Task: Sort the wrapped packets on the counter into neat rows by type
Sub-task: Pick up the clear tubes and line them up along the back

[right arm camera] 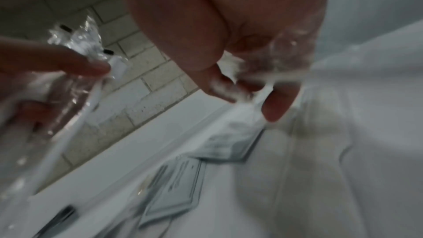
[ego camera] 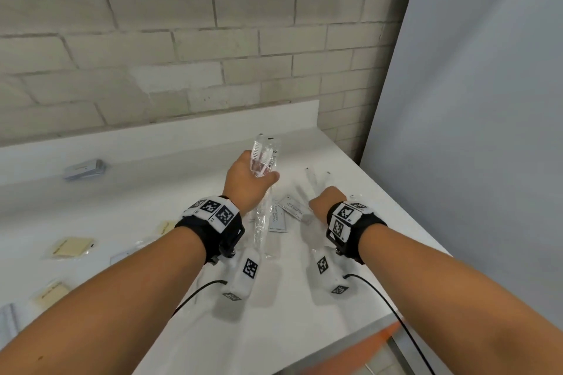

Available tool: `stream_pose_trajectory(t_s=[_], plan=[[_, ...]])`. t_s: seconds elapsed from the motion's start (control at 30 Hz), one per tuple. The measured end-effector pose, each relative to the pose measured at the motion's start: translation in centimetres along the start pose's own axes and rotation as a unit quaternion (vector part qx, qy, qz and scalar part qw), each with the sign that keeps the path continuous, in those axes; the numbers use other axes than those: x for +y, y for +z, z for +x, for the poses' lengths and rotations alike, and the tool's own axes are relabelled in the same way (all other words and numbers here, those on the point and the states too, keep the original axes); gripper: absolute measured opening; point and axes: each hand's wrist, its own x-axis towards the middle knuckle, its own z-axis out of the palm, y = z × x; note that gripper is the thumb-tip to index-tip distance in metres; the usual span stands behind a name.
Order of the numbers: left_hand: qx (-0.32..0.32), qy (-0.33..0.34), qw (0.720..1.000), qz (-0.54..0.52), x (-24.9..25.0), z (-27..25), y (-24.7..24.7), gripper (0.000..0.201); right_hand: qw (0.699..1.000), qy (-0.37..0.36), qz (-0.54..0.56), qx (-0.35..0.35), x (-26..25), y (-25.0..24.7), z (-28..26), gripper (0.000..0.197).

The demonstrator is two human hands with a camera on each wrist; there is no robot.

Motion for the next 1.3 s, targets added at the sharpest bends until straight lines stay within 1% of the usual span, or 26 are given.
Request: stream_pose_trajectory(t_s=[0.03,0.13,0.23,0.3,0.43,0.47,0.5,0.63,0.67,0.7,0.77,0.83,0.9,1.0,1.07,1.17,1.2,1.3], plan=[[0.0,0.003,1.0,0.003,0.2,0.1,0.6,0.04,1.0,-0.008,0.014,0.021,0.1,-0.7,0.0,0.02],[-0.009,0.011,1.0,0.006,0.9,0.5,2.6,0.038,0.996,-0.014,0.021,0.084,1.7,-3.2,0.4,0.036],[-0.02,0.016,1.0,-0.001,1.7,0.8,5.0,0.037,0.995,-0.003,0.022,0.098,4.7,-5.4,0.3,0.052],[-0.026,0.017,0.999,-0.009,2.2,0.8,6.5,0.038,0.996,0.018,0.006,0.092,6.9,-6.1,0.1,0.06],[-0.038,0.015,0.999,-0.031,2.8,0.6,8.8,0.039,0.995,0.067,-0.052,0.044,10.2,-5.6,-0.3,0.083],[-0.041,0.008,0.998,-0.041,2.8,0.6,9.1,0.039,0.995,0.071,-0.054,0.033,10.7,-5.5,-0.4,0.083],[-0.044,0.0,0.998,-0.052,2.8,0.6,9.4,0.038,0.996,0.067,-0.053,0.027,11.0,-5.4,-0.4,0.077],[-0.048,-0.021,0.997,-0.063,2.1,0.4,9.5,0.044,0.997,0.031,-0.077,0.005,10.3,-5.4,-0.4,0.043],[-0.047,-0.027,0.996,-0.068,1.9,0.2,9.3,0.046,0.997,0.025,-0.07,0.005,9.8,-5.5,-0.3,0.035],[-0.043,-0.032,0.996,-0.072,1.7,0.0,9.1,0.047,0.998,0.015,-0.053,0.009,9.2,-5.5,-0.4,0.032],[-0.028,-0.041,0.996,-0.071,1.3,-0.3,8.3,0.047,0.999,-0.015,0.004,0.03,7.4,-5.6,-0.5,0.038],[-0.011,-0.046,0.996,-0.076,0.8,-0.6,7.4,0.046,0.995,-0.067,0.068,0.043,5.2,-5.5,-0.8,0.041],[0.008,-0.047,0.996,-0.077,0.4,-1.0,6.1,0.044,0.984,-0.13,0.114,0.032,2.5,-5.1,-1.2,0.039],[0.038,-0.054,0.995,-0.074,-0.4,-1.4,3.3,0.044,0.966,-0.204,0.158,-0.018,-1.5,-3.7,-1.7,0.04],[0.06,-0.059,0.993,-0.082,-1.2,-1.8,0.9,0.042,0.955,-0.246,0.158,-0.048,-3.9,-2.3,-2.3,0.035],[0.103,-0.079,0.988,-0.088,-2.6,-2.6,-3.5,0.041,0.943,-0.293,0.134,-0.087,-6.8,0.3,-3.3,0.037],[0.119,-0.086,0.985,-0.089,-3.3,-3.0,-5.1,0.042,0.939,-0.307,0.118,-0.097,-7.8,1.2,-3.7,0.034],[0.168,-0.105,0.977,-0.078,-5.8,-4.2,-10.6,0.044,0.931,-0.332,0.07,-0.137,-10.6,4.0,-4.6,0.019]])
